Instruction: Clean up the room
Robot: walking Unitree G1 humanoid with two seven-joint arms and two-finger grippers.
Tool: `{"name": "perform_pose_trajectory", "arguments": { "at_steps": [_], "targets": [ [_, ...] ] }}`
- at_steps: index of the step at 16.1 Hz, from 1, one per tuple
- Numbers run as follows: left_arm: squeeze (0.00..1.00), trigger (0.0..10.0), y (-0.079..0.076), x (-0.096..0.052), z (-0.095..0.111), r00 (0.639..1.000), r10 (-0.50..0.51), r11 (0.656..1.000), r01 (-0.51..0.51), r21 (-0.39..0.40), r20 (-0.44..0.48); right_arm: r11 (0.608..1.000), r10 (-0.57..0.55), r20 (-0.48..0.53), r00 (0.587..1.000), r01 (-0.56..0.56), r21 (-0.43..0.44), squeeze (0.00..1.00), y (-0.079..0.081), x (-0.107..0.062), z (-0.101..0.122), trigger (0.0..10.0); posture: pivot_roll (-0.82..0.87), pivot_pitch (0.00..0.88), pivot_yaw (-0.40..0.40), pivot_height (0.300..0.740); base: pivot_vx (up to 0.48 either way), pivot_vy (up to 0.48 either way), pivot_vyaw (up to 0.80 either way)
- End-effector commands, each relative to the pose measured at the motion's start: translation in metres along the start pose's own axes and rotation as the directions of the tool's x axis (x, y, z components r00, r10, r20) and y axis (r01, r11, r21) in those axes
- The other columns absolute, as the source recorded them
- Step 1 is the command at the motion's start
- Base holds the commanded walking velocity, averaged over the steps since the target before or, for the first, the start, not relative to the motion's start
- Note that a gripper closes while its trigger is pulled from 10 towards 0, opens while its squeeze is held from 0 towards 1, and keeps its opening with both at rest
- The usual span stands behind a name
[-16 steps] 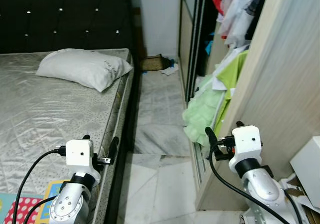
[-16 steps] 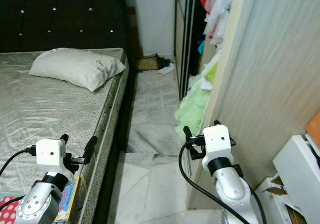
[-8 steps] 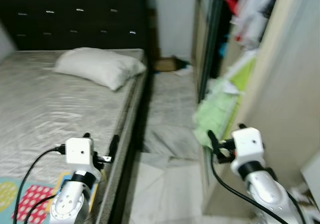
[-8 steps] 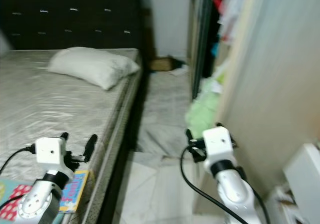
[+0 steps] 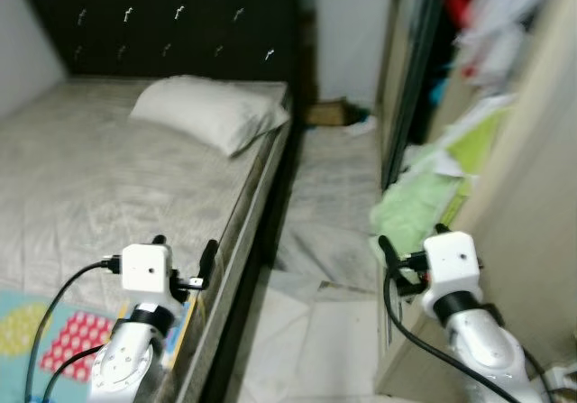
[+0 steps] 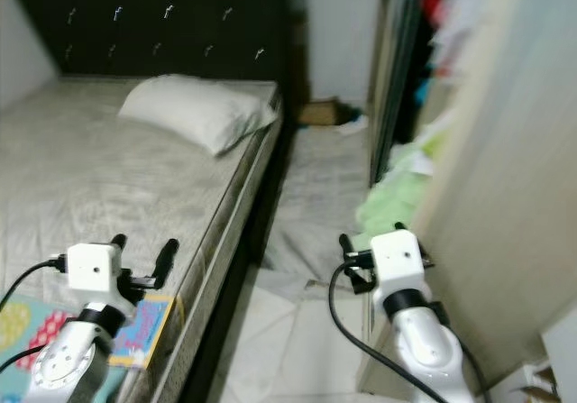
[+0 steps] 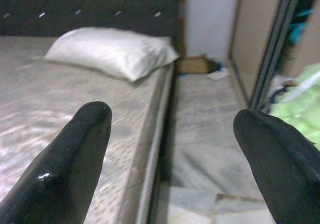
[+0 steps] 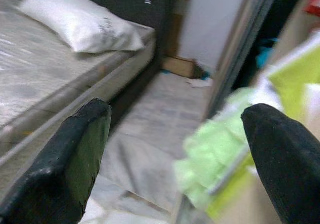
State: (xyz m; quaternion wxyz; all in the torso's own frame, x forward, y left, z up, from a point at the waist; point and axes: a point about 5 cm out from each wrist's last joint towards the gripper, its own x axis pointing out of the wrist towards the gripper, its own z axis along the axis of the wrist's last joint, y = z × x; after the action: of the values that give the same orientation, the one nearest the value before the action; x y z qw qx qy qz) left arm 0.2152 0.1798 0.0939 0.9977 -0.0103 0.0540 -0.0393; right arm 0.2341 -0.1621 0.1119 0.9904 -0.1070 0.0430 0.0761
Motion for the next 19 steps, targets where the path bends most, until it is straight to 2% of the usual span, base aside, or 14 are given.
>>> {"name": "perform_pose_trajectory", "arguments": {
  "at_steps": [1, 5, 6, 19],
  "targets": [
    [0.00, 10.0, -0.0003, 0.0019, 0.0032, 1.000, -0.001, 1.000, 0.001, 0.006, 0.008, 1.000, 0.001, 0.000, 1.000, -0.001, 0.003, 0.00, -0.0020, -0.0015, 0.0002, 10.0, -0.12, 0.000, 0.027, 0.740, 0.000, 0.000, 0.00],
    [0.00, 10.0, -0.0011, 0.0024, 0.0035, 1.000, -0.005, 1.000, 0.005, 0.013, 0.009, 1.000, 0.017, 0.002, 1.000, -0.017, 0.008, 0.00, -0.0006, -0.0012, 0.0005, 10.0, -0.12, 0.000, 0.027, 0.740, 0.000, 0.000, 0.00],
    [0.00, 10.0, -0.0008, 0.0027, 0.0035, 1.000, -0.005, 1.000, 0.005, 0.014, 0.010, 1.000, 0.021, -0.001, 1.000, -0.021, -0.020, 0.00, 0.0001, -0.0007, 0.0005, 10.0, -0.12, 0.000, 0.025, 0.740, 0.000, 0.000, 0.00],
    [0.00, 10.0, -0.0019, 0.0034, 0.0045, 1.000, -0.006, 1.000, 0.006, 0.008, 0.015, 0.999, 0.032, -0.007, 0.999, -0.032, -0.026, 0.00, 0.0024, -0.0011, -0.0012, 10.0, -0.12, 0.000, 0.028, 0.740, 0.000, 0.000, 0.78]
  ]
}}
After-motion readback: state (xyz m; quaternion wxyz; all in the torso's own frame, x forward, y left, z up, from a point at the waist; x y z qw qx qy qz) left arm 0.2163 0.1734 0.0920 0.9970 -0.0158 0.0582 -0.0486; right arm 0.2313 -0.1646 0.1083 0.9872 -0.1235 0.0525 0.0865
